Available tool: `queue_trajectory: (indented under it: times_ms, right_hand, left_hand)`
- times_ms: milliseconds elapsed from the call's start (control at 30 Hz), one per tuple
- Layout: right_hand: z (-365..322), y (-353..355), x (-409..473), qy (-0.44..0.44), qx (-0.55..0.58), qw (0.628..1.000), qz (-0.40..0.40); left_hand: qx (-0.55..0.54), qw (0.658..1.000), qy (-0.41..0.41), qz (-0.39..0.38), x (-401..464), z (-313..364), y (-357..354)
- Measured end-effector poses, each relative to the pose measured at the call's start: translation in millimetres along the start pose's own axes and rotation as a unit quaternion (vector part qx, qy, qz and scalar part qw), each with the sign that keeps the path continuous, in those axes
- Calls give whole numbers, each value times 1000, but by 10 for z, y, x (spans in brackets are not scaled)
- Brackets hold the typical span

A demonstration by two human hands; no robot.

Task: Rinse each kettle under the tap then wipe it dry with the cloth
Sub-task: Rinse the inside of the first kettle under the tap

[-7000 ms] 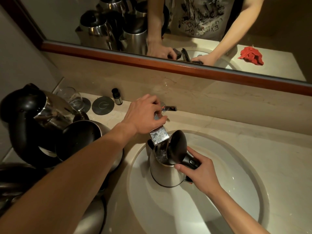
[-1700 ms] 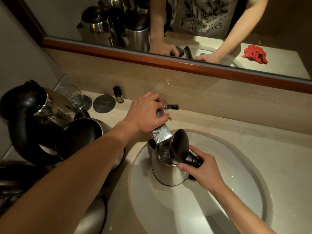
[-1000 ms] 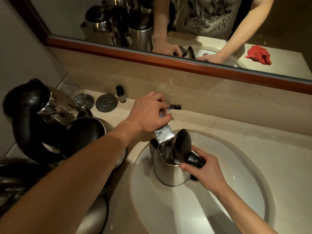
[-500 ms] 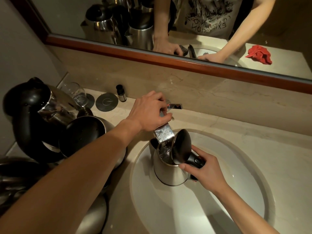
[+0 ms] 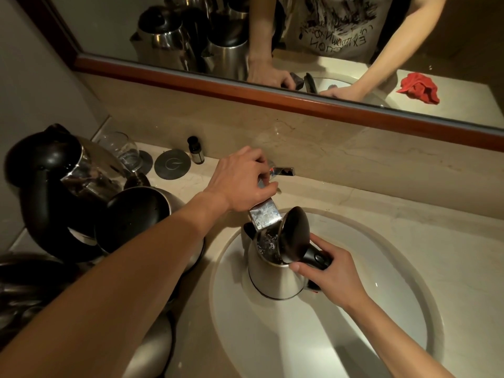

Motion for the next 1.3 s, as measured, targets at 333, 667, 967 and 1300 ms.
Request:
queue_trajectory:
  times_ms: [333,667,967,1300]
  right_hand:
    - [-70,-21,-22,1,1,1000,-2]
    - [1,-34,1,-10,42,999,-9]
    - [21,-28,-11,-20,46,999,-6]
    - [-1,-10,-21,-23,28,999,1]
  left_hand:
    - [-1,1000,-1,-1,1,-3,-5]
    - [1,1000,-1,3,6,-7,-5]
    - [0,1000,-1,4,7,-8,-4]
    - [5,1000,1,4,12,-6,-5]
Point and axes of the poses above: each hand's wrist, its own x-axis towards the middle knuckle, its own y-axis out of the back of the hand, z = x × y, the point moved 7 cm from there along x, towards the middle knuckle, and after that the axes turned 14 degrees about -z, right-handed, at the moved point
